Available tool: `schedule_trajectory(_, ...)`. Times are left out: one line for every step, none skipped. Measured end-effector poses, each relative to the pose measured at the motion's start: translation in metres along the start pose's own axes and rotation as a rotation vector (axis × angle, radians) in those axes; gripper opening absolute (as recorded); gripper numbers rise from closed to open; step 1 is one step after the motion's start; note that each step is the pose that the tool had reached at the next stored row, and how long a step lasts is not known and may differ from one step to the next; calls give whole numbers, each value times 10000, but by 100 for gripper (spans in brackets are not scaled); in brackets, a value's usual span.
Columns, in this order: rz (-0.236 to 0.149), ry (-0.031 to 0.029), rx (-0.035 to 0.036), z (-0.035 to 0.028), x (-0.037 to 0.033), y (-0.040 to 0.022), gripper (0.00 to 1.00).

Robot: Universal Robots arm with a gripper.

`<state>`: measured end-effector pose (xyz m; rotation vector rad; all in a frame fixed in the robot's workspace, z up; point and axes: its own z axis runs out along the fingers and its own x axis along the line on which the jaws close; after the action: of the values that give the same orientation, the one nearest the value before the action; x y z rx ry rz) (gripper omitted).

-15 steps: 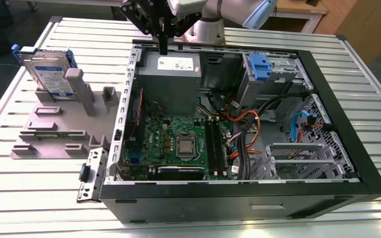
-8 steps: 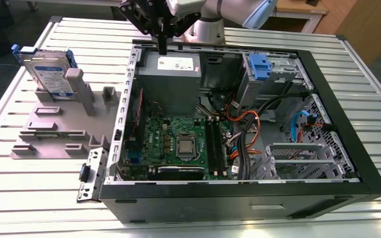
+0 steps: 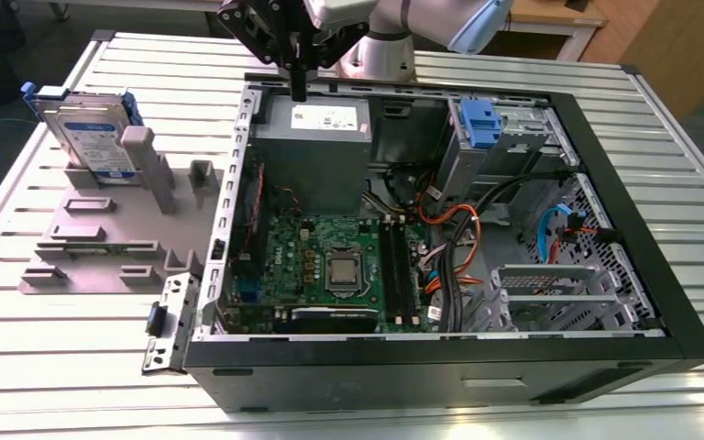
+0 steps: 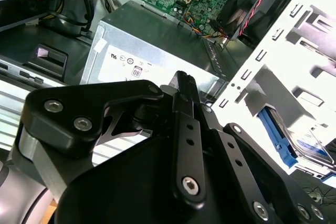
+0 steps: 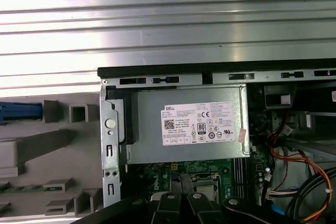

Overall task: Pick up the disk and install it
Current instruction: 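Reach for the disk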

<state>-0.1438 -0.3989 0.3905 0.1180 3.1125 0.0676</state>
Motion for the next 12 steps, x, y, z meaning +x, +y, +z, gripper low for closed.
schedule_trajectory(0,0,0,0,0,0,11)
schedule_trajectory(0,0,0,0,1,0,11)
schedule_trajectory(0,0,0,0,2,0,11)
schedule_trajectory(0,0,0,0,2,0,11)
schedule_trajectory(0,0,0,0,2,0,11)
schedule_trajectory(0,0,0,0,2,0,11)
schedule_trajectory(0,0,0,0,2,0,11)
schedule_trajectory(0,0,0,0,2,0,11)
schedule_trajectory(0,0,0,0,3,0,11)
schedule_trajectory(0,0,0,0,3,0,11)
schedule_trajectory(0,0,0,0,3,0,11)
schedule_trajectory(0,0,0,0,3,0,11)
